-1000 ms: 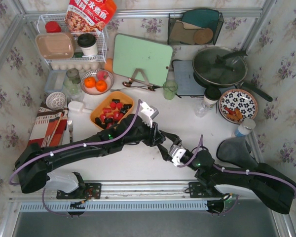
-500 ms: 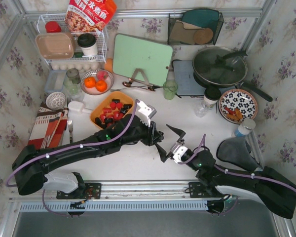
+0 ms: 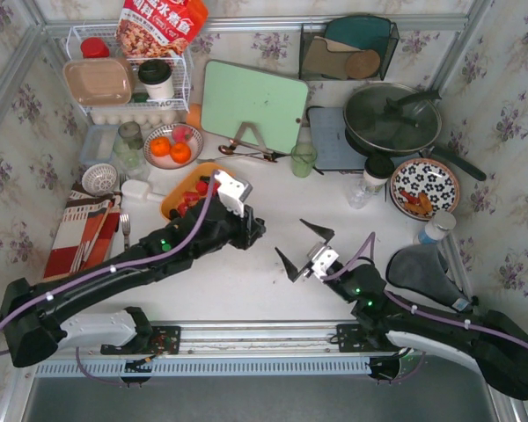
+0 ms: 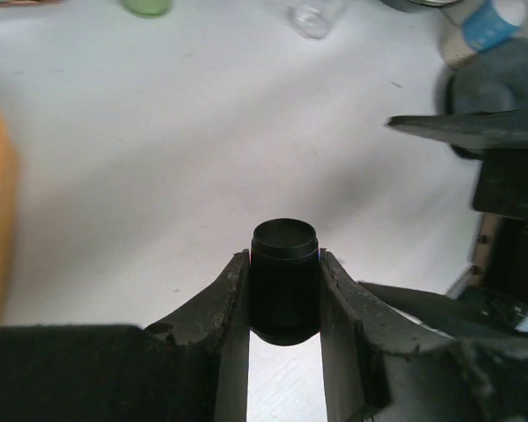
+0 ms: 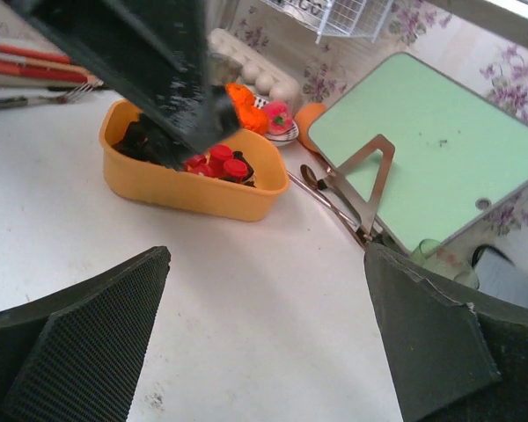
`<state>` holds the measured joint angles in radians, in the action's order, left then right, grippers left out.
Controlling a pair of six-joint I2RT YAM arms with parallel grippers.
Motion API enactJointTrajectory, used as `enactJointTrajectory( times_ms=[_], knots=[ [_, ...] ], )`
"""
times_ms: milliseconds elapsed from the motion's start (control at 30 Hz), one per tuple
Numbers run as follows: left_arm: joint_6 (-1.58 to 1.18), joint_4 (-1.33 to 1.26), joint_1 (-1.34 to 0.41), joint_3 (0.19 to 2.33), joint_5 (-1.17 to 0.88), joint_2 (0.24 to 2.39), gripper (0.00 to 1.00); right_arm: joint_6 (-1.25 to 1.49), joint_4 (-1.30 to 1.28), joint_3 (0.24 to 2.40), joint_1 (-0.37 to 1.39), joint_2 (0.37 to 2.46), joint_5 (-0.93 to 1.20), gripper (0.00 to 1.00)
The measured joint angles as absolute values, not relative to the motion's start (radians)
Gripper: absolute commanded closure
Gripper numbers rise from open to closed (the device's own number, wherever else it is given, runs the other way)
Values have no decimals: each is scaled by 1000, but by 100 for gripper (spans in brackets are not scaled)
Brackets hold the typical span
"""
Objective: Mix the coffee capsules in the storage basket
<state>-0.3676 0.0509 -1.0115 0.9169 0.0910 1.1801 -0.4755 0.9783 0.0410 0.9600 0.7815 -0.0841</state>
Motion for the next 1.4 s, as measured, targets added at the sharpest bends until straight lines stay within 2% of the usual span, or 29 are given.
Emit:
enactJointTrajectory(
  times_ms=[133, 467, 700, 1100, 1400],
  knots=[
    [-341, 121, -968, 914, 152, 1111, 100, -374, 838, 122, 960, 731, -192, 0],
    [-263, 283, -850, 899, 285, 912, 100, -133, 293, 490, 960, 743, -635, 0],
    [-255, 370, -741, 890, 316, 881, 100, -61, -25, 598, 960, 746, -726, 0],
    [-336, 392, -525, 933, 178, 1089, 100, -52, -120, 511, 960, 697, -692, 0],
    [-361, 328, -371, 1079, 37, 1431, 100, -33, -122, 511, 960, 670, -669, 0]
  ],
)
